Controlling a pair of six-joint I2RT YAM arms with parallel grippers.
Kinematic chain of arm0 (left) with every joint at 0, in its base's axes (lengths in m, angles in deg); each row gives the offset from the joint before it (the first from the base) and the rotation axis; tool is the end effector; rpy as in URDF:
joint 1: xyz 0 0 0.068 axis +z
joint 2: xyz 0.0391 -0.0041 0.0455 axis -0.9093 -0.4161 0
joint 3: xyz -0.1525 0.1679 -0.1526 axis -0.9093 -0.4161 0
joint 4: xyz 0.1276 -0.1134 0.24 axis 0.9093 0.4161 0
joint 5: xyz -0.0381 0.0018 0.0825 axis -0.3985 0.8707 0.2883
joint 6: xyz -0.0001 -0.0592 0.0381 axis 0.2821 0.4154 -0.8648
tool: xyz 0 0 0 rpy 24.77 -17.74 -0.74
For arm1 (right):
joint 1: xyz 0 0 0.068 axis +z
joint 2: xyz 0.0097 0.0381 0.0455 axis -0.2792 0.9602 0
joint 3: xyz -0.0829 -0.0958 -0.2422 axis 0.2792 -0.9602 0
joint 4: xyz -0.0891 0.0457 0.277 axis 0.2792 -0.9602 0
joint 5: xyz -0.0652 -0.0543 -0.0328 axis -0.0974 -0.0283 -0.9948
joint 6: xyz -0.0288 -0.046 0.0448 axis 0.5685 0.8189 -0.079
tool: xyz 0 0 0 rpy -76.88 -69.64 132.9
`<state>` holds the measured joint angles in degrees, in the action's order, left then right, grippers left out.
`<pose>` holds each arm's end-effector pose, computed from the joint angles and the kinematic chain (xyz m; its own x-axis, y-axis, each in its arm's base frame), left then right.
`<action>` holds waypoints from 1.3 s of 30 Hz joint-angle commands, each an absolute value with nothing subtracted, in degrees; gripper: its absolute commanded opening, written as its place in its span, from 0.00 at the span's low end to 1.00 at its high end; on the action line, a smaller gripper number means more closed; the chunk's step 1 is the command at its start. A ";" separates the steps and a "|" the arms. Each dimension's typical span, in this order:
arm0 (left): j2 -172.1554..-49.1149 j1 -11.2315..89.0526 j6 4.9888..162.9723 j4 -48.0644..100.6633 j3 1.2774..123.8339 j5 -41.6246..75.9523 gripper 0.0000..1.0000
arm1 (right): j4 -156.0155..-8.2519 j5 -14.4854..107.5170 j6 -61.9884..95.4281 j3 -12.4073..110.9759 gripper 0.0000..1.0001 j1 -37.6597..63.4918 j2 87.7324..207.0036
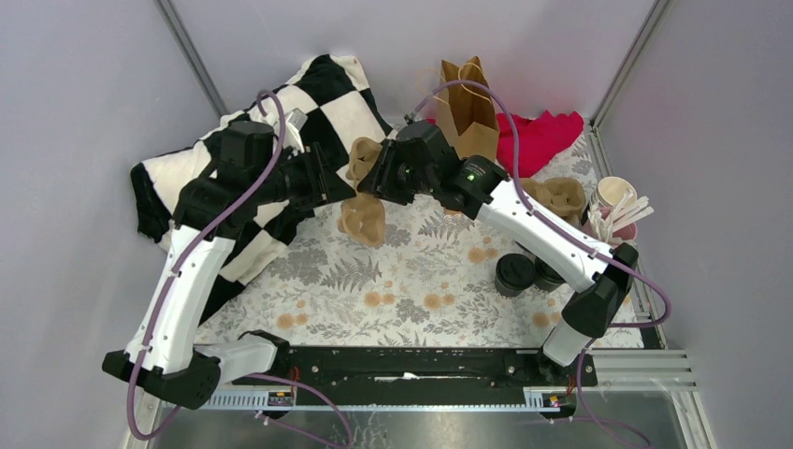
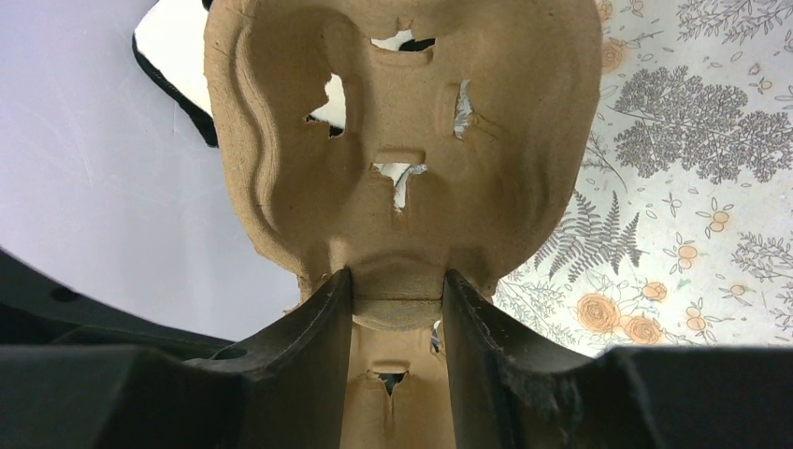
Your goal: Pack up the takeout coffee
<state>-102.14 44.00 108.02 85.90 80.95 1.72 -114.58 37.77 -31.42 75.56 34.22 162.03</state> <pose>0.2279 -0.1142 0.4537 -0.7972 -0.2601 -0.5447 0.2225 0.7123 -0.6657 0.2786 0.3352 0.4070 -0.7874 0.3321 -0.5194 -0.2007 0.6585 0.7253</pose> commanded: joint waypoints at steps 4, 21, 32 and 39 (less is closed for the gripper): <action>-102.14 44.02 106.13 86.87 91.19 7.87 0.66 | -110.90 34.15 -23.19 75.89 0.38 34.76 156.54; -117.36 40.39 116.01 54.93 90.33 1.05 0.97 | -126.36 -8.22 10.27 82.21 0.39 34.75 132.10; -140.46 33.12 118.90 43.57 103.39 17.17 0.89 | -133.89 -12.11 6.23 80.22 0.39 34.77 123.20; -147.67 36.02 131.07 34.00 104.08 16.19 0.70 | -132.63 -10.93 7.19 76.84 0.41 34.77 120.89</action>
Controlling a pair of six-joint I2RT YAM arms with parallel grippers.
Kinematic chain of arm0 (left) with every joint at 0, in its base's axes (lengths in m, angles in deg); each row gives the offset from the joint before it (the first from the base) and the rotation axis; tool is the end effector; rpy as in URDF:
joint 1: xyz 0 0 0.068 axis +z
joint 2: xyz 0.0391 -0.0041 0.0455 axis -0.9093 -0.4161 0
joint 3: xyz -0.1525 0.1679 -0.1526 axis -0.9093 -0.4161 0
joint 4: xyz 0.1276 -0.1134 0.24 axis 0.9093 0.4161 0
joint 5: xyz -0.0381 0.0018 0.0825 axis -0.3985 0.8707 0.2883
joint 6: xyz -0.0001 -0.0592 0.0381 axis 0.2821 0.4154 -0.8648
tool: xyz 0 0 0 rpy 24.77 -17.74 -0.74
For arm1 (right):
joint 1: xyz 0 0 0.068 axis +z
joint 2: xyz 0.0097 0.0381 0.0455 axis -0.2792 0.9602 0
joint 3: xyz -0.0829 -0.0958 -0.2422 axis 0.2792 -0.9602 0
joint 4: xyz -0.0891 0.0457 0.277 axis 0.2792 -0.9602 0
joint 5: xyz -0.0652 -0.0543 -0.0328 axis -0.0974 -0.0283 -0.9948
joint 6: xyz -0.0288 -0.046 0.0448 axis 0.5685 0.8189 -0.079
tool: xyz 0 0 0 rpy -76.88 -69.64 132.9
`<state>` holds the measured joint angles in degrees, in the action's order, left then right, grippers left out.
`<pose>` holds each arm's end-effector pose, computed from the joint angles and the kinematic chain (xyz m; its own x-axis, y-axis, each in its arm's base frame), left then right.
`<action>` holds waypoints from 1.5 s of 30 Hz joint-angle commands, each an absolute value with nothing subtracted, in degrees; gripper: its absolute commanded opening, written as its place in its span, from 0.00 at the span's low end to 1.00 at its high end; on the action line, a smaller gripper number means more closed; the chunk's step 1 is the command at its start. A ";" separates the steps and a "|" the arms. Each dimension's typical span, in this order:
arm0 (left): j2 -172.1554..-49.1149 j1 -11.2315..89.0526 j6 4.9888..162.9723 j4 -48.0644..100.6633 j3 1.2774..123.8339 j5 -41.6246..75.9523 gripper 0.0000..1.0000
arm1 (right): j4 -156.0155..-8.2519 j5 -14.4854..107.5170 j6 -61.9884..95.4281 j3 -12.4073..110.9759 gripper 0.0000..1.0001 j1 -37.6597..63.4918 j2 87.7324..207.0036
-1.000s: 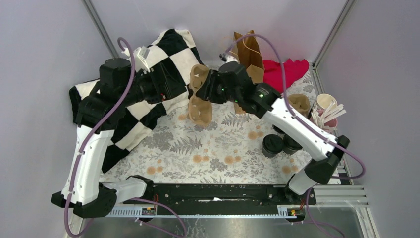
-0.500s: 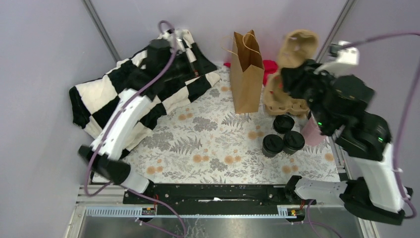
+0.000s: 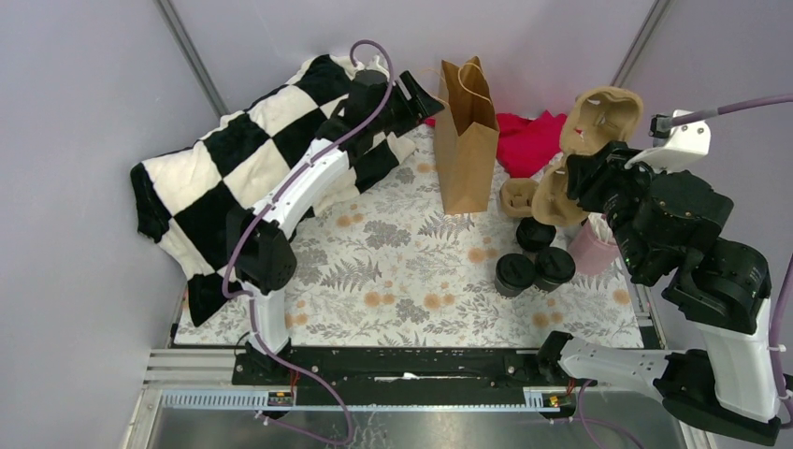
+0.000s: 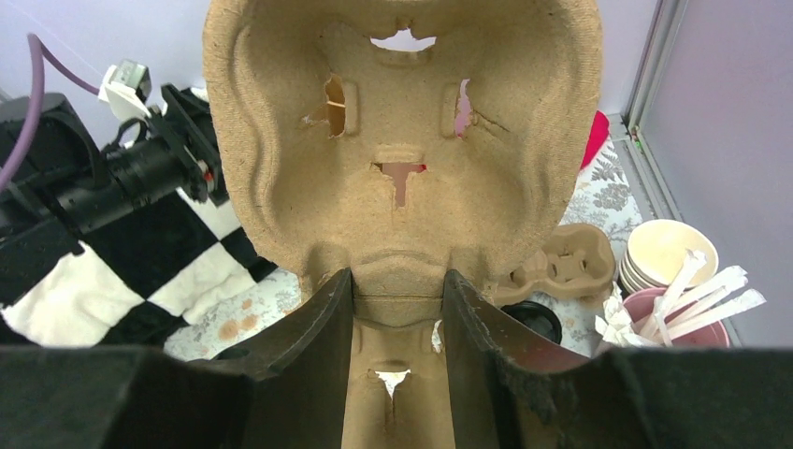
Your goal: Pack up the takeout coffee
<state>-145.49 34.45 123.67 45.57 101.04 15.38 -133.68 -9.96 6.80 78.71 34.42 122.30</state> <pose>0.4376 -0.2742 0.3859 -0.6618 -0.4987 -0.5598 0.2135 0.5904 -0.7784 0.1111 0.0668 0.5777 -0.0420 0.2476 -0.9680 -0.0210 0.9684 0.2486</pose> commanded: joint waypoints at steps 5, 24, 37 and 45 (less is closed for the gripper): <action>-152.51 36.76 136.39 23.86 105.79 10.09 0.72 | -129.72 -10.67 9.35 74.39 0.43 34.74 119.84; -146.90 39.75 127.96 39.52 115.36 4.54 0.00 | -131.47 -5.13 2.76 70.70 0.43 34.72 118.41; -123.32 35.73 106.79 68.96 101.25 3.15 0.00 | -129.34 7.64 -1.27 71.41 0.43 34.72 125.52; -112.80 30.15 112.35 60.28 79.33 3.17 0.00 | -128.67 15.30 -8.89 71.26 0.43 34.71 128.42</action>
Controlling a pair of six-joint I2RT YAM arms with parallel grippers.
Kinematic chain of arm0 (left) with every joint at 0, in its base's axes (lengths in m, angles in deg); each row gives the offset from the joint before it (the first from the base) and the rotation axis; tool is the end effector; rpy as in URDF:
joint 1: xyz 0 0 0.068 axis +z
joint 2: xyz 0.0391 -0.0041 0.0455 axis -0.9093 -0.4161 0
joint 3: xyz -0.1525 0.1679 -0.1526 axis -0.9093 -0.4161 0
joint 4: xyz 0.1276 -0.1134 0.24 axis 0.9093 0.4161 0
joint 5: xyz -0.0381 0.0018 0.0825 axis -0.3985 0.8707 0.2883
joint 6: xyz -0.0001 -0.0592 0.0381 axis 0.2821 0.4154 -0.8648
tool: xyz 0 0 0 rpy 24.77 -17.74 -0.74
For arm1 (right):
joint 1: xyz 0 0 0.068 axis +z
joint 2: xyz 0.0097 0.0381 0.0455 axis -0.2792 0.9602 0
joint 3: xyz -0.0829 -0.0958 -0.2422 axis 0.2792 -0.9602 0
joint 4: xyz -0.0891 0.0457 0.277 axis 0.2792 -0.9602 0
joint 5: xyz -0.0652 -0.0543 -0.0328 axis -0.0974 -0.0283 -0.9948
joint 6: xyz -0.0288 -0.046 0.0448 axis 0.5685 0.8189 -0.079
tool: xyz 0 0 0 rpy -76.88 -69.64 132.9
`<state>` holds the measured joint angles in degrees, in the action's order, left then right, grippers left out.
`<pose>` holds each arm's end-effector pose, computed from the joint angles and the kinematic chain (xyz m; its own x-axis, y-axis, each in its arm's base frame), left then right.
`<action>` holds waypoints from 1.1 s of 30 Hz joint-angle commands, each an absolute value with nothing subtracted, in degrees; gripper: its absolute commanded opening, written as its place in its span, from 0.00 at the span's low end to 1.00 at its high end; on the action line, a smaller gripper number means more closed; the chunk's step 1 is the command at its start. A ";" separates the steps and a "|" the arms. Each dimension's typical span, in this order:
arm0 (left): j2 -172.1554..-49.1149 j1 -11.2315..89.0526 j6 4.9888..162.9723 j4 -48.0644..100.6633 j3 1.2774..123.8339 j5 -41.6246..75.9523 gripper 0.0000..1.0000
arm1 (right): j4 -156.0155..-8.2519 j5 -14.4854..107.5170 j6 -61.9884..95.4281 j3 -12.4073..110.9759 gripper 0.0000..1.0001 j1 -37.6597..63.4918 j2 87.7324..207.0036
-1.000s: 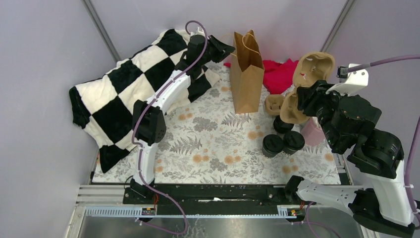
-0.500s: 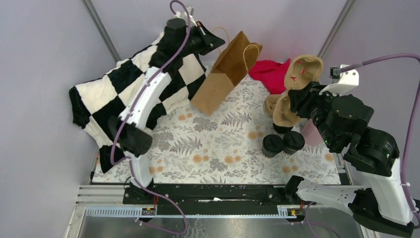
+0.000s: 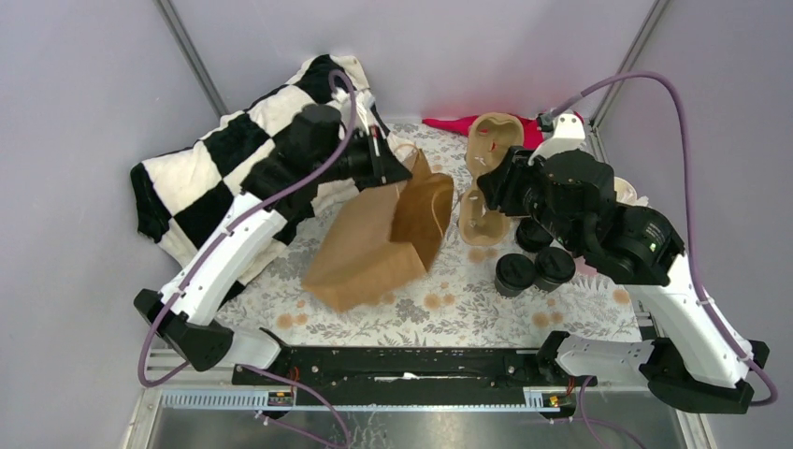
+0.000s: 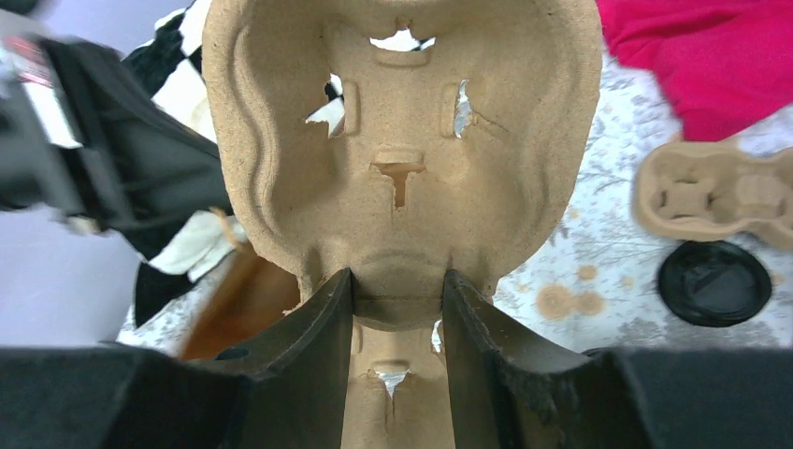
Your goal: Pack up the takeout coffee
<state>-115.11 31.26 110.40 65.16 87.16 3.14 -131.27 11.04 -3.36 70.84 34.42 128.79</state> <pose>0.2721 -0.2110 0.4695 -0.7231 -0.1978 -0.6618 0.4688 0.5631 -0.6805 0.1570 0.1488 0.5244 -0.3267 0.2324 -0.9161 -0.2803 0.9019 0.3288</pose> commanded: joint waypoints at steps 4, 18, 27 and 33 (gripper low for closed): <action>-108.12 30.12 115.54 54.67 70.71 2.36 0.00 | -130.36 16.56 -15.05 70.26 0.43 34.55 127.70; -99.10 30.08 127.07 36.53 56.79 0.15 0.00 | -125.30 45.76 -21.38 75.65 0.42 31.03 132.52; -90.85 30.08 128.54 33.13 49.81 4.88 0.00 | -115.57 51.92 -31.18 65.17 0.41 27.95 133.75; -87.30 30.08 130.59 31.06 45.85 5.76 0.00 | -104.15 58.91 -39.87 56.85 0.39 26.86 134.49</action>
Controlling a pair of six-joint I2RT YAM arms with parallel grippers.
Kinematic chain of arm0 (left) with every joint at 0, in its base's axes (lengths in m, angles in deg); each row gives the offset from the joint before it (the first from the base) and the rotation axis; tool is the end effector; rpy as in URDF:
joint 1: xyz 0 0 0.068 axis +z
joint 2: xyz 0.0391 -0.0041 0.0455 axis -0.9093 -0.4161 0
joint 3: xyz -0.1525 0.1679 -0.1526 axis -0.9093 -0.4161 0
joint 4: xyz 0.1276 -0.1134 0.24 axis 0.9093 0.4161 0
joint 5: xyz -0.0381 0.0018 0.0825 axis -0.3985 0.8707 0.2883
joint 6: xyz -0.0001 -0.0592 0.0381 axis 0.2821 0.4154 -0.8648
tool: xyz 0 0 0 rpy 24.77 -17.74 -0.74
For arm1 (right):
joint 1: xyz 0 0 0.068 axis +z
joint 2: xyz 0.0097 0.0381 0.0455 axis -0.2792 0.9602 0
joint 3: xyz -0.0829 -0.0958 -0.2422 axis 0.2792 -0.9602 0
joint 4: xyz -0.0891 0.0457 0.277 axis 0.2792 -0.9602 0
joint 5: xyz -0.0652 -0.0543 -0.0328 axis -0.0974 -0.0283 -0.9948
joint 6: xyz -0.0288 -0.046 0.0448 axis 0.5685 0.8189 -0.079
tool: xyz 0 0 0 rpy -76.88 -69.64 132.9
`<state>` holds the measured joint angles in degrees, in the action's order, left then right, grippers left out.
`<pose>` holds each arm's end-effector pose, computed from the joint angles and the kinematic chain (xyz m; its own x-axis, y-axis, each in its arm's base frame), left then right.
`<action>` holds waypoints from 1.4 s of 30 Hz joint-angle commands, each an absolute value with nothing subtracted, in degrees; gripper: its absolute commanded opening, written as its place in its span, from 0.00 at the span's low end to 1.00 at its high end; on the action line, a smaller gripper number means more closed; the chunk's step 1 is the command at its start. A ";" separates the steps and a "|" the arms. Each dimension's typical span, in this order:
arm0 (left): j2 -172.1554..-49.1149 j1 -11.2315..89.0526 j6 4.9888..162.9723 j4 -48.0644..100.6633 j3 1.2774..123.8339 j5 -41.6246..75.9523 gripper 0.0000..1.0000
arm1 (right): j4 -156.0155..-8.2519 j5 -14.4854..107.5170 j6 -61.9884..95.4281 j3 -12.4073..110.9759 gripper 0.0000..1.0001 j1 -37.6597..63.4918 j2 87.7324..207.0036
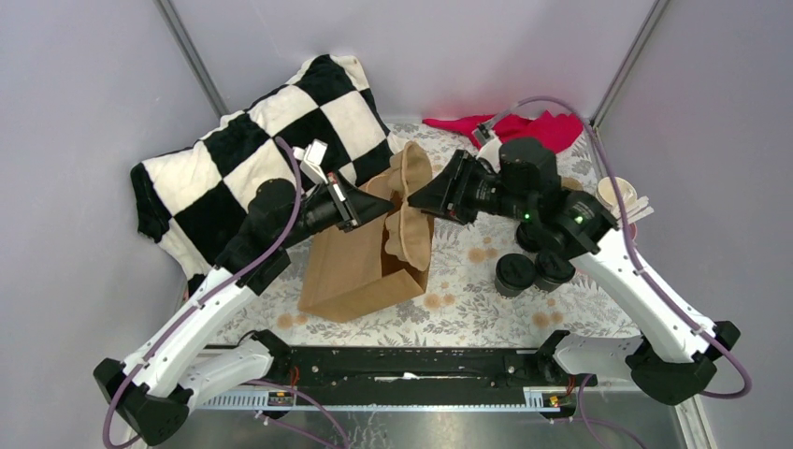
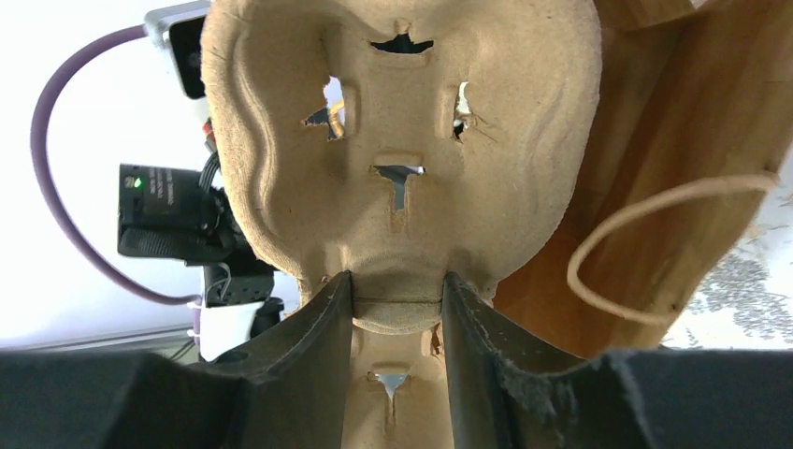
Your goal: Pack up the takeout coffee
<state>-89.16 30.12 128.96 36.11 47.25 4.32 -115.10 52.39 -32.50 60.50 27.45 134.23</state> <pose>0.2068 -0.1718 0.3910 -0.7316 -0.4359 -0.5242 0.4017 0.3455 -0.8481 0.2020 0.2112 0.4733 -0.7947 0.3563 -0.4915 -0.3147 0.4506 0.8354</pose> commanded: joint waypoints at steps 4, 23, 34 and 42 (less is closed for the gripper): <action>-87.93 30.08 129.46 32.77 47.71 5.09 0.00 | -102.18 59.05 -43.99 53.50 0.39 26.64 134.80; -91.44 30.27 123.44 37.74 54.15 4.51 0.00 | -119.46 55.52 -43.52 45.34 0.39 24.76 127.12; -92.59 30.39 121.18 39.80 54.89 -1.50 0.00 | -125.11 65.09 -36.85 49.47 0.40 23.23 133.23; -92.97 30.26 117.75 41.17 55.37 -7.70 0.00 | -127.42 74.68 -32.70 52.73 0.40 20.38 139.85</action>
